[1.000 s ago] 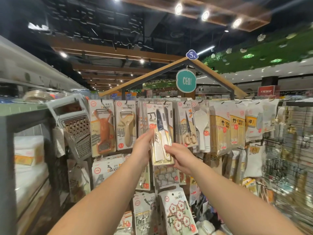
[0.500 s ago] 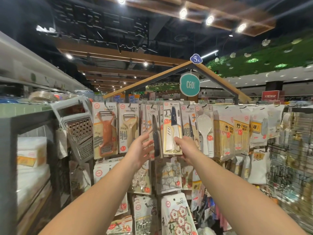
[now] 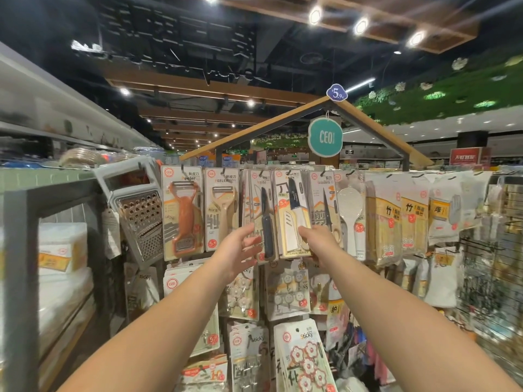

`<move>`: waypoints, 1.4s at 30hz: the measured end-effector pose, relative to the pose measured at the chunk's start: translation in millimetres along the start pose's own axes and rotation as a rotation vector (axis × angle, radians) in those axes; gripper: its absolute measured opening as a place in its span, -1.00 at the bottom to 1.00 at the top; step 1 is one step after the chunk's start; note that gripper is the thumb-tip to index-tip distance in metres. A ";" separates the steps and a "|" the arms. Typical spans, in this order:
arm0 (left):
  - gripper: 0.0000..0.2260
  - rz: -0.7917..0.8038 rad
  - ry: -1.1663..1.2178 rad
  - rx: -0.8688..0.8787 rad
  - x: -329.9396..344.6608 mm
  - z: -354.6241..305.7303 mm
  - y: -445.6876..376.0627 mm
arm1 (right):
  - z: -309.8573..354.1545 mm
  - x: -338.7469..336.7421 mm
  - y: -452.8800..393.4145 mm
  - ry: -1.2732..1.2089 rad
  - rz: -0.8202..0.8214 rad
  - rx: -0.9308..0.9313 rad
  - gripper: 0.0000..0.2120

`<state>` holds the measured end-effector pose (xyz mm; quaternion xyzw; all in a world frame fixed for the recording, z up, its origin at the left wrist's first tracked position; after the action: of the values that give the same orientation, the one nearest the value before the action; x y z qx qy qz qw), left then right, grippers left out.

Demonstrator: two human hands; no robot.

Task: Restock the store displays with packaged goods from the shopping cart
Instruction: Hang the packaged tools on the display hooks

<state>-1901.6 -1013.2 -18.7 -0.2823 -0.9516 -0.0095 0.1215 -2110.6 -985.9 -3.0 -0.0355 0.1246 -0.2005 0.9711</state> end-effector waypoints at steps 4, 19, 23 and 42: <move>-0.66 0.030 -0.023 -0.021 7.5 8.4 -0.5 | -17.4 -2.4 0.6 0.014 -0.013 0.069 -0.54; -0.87 0.487 -0.375 -0.145 154.3 127.2 98.7 | -159.0 -81.4 226.6 -0.142 -0.220 0.323 -0.86; -0.90 0.683 -0.421 -0.181 196.8 214.9 155.4 | -223.9 -106.5 337.3 -0.223 -0.358 0.385 -0.84; -0.93 1.102 -0.632 -0.734 324.5 569.3 432.4 | -500.7 -172.1 766.9 -0.428 -0.726 0.924 -0.82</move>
<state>-2060.0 -426.9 -516.2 -0.7315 -0.5968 -0.1834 -0.2741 -2100.1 -223.6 -538.9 0.3087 -0.1921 -0.5392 0.7597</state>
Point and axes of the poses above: each hand's wrist, its own y-axis away from the middle knuckle, its own x-axis out of the palm, z = x × y, the point moved 10 cm from there along -y, towards the middle knuckle, and after that the axes turned 9 degrees about z, right-handed, at the moved point
